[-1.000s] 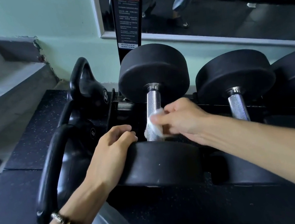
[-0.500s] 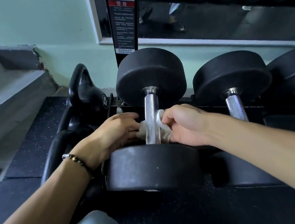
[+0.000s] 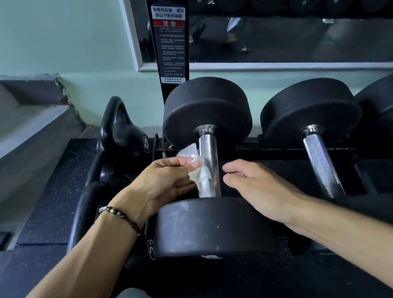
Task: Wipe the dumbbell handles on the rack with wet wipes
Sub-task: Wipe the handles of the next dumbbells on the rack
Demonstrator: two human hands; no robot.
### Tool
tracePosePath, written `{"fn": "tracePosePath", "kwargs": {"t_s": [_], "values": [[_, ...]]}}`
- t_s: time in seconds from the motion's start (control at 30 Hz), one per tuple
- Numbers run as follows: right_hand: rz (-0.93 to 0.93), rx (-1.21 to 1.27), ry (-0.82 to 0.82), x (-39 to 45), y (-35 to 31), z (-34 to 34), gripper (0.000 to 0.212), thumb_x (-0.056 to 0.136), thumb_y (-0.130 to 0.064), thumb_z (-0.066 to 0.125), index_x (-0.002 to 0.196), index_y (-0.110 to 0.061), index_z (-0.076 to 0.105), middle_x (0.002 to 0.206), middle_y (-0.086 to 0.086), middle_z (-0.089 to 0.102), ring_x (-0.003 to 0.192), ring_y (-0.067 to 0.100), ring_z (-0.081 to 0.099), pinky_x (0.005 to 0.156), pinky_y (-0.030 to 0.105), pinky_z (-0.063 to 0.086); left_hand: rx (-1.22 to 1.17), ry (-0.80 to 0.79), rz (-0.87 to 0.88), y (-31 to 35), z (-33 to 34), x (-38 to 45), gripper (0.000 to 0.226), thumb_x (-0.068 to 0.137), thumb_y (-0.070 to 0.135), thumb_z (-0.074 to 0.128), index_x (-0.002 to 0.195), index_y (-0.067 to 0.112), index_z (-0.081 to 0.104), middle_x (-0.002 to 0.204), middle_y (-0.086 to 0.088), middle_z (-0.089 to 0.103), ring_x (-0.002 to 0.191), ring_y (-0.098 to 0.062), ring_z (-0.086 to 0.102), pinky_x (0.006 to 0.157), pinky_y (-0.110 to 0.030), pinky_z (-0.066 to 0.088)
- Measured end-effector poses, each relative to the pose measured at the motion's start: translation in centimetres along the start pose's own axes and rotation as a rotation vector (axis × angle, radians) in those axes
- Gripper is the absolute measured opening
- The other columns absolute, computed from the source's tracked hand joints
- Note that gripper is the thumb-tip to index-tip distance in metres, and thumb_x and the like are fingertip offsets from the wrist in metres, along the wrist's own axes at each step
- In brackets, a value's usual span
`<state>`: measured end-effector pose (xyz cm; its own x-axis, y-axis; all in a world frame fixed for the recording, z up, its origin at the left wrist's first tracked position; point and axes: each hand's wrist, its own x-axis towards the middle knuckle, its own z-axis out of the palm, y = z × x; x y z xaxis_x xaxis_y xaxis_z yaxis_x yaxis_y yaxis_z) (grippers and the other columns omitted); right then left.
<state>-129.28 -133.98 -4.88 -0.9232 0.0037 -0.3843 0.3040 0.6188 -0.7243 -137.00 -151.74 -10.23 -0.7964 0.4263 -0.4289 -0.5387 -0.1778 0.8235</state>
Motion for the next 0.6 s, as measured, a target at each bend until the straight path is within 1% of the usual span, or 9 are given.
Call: {"fn": "tracePosePath", "kwargs": {"t_s": [0.03,0.1,0.17,0.23,0.3,0.37,0.47,0.53,0.6], "values": [[0.011,0.024,0.011,-0.2,0.0,0.2,0.04,0.102,-0.03,0.046,0.142,-0.028,0.049,0.11,-0.016,0.055,0.113,0.012,0.053,0.092,0.029,0.042,-0.02,0.005,0.006,0.0,0.4,0.3,0.006,0.071,0.01,0.074,0.076,0.01,0.07,0.074,-0.006,0.071,0.064,-0.016,0.067,0.069,-0.029,0.059],[0.028,0.032,0.038,-0.3,0.2,0.3,0.044,0.102,-0.029,0.045,0.146,-0.029,0.046,0.129,-0.011,0.055,0.115,0.01,0.05,0.089,0.027,0.037,-0.026,0.066,0.042,0.2,1.4,0.6,0.014,0.084,0.002,0.068,0.096,0.006,0.061,0.067,-0.004,0.066,0.053,-0.012,0.065,0.051,-0.024,0.057],[0.026,0.023,0.054,-0.2,0.4,0.4,0.042,0.102,-0.028,0.043,0.143,-0.029,0.05,0.135,-0.009,0.055,0.116,0.009,0.05,0.087,0.026,0.036,0.179,0.107,0.065,0.2,1.5,0.3,0.018,0.092,0.005,0.065,0.109,0.001,0.059,0.064,-0.002,0.058,0.046,-0.007,0.057,0.044,-0.017,0.047],[0.016,0.033,0.055,-0.3,0.5,0.5,0.035,0.102,-0.026,0.043,0.134,-0.029,0.057,0.121,-0.01,0.059,0.108,0.009,0.052,0.079,0.025,0.041,0.503,0.049,0.07,0.0,1.1,-0.3,0.021,0.094,0.02,0.065,0.096,-0.001,0.069,0.065,-0.002,0.056,0.054,-0.01,0.05,0.052,-0.016,0.043],[0.012,0.045,0.065,-0.3,0.5,0.7,0.03,0.101,-0.024,0.043,0.123,-0.028,0.063,0.112,-0.01,0.063,0.101,0.01,0.056,0.078,0.02,0.043,0.624,0.046,0.069,0.4,1.2,-0.3,0.028,0.094,0.028,0.065,0.085,0.003,0.073,0.06,0.002,0.056,0.054,-0.009,0.048,0.052,-0.017,0.043],[0.016,0.06,0.082,-0.2,0.7,0.7,0.025,0.1,-0.024,0.044,0.111,-0.027,0.067,0.108,-0.007,0.068,0.101,0.013,0.061,0.083,0.023,0.046,0.506,0.116,0.129,1.0,2.2,0.8,0.025,0.096,0.021,0.063,0.078,0.006,0.071,0.058,0.004,0.063,0.056,-0.009,0.057,0.053,-0.017,0.052],[0.019,0.096,0.108,-0.2,0.9,0.9,0.022,0.1,-0.024,0.045,0.1,-0.028,0.067,0.1,-0.006,0.07,0.097,0.013,0.063,0.077,0.024,0.046,0.285,0.202,0.175,1.9,3.4,2.4,0.025,0.098,0.011,0.058,0.075,0.007,0.068,0.062,0.001,0.07,0.061,-0.011,0.066,0.058,-0.021,0.057],[0.02,0.117,0.12,-0.1,1.1,1.0,0.022,0.099,-0.024,0.047,0.101,-0.028,0.068,0.098,-0.006,0.071,0.095,0.013,0.064,0.075,0.024,0.047,0.317,0.155,0.095,1.5,3.0,2.2,0.025,0.099,0.016,0.058,0.077,0.007,0.069,0.071,-0.002,0.072,0.065,-0.012,0.068,0.058,-0.021,0.057],[0.013,0.135,0.147,0.0,1.1,1.2,0.022,0.099,-0.024,0.049,0.102,-0.029,0.069,0.097,-0.006,0.071,0.093,0.012,0.064,0.071,0.022,0.046,0.463,0.101,-0.006,0.9,2.1,1.5,0.028,0.097,0.026,0.06,0.077,0.008,0.066,0.082,-0.01,0.065,0.072,-0.019,0.061,0.056,-0.021,0.052]]}}
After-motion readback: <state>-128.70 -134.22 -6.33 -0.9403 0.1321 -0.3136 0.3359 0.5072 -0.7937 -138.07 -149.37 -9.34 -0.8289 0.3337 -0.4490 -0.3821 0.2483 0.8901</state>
